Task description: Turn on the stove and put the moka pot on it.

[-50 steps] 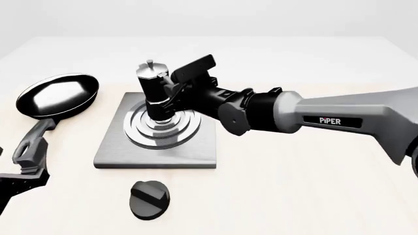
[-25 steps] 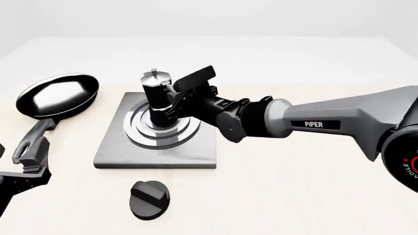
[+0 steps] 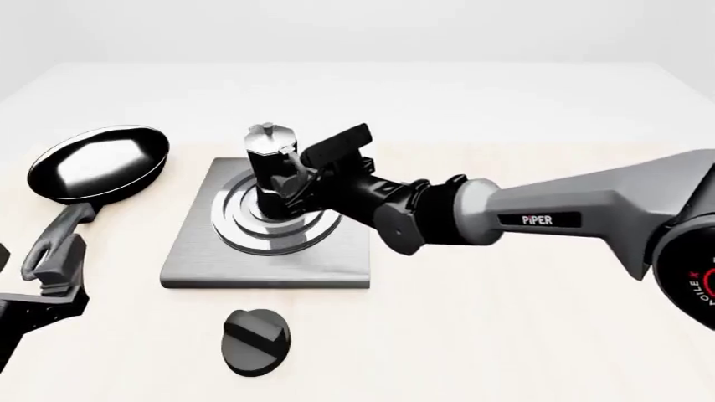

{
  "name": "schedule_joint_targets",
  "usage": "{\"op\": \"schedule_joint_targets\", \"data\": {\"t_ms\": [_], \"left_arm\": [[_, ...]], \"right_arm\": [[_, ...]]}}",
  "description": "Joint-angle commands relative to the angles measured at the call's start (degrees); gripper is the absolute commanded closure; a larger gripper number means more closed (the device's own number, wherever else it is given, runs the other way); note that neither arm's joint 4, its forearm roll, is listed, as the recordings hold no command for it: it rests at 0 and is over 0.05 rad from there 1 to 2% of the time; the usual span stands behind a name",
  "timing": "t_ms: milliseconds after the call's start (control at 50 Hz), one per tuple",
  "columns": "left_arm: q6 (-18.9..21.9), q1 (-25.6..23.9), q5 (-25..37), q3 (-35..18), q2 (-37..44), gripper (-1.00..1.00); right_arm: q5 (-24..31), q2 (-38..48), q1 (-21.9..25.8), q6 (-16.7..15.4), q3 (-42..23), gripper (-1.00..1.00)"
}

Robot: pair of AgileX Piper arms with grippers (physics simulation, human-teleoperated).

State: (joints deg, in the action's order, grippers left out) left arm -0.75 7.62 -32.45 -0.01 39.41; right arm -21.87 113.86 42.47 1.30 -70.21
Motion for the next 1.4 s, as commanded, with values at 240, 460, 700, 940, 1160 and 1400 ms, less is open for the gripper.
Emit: {"op": "schedule_joint_targets", "data": {"t_ms": [240, 460, 700, 940, 1160, 1400], "left_arm": [[-0.57, 0.15, 2.1, -0.05, -2.9, -1.0], [-0.71, 0.12, 5.27, 0.01, -6.97, -1.0], [-0.74, 0.31, 8.34, 0.01, -10.98, -1.0], [-1.47, 1.0, 12.82, 0.01, -17.05, -1.0], [-1.99, 1.11, 13.09, 0.0, -17.19, -1.0], [-1.7, 0.78, 13.14, 0.0, -16.98, -1.0]], "right_arm": [[2.47, -10.14, -1.04, -1.62, 6.19, -1.0], [5.18, -20.97, -0.28, -1.02, 14.62, -1.0], [9.62, -32.14, -0.86, -0.66, 19.58, -1.0], [16.13, -43.89, -1.64, -0.56, 21.46, -1.0], [18.43, -53.46, -8.39, -0.16, 24.32, -1.0], [22.43, -63.82, -14.23, 1.78, 28.99, -1.0]]}}
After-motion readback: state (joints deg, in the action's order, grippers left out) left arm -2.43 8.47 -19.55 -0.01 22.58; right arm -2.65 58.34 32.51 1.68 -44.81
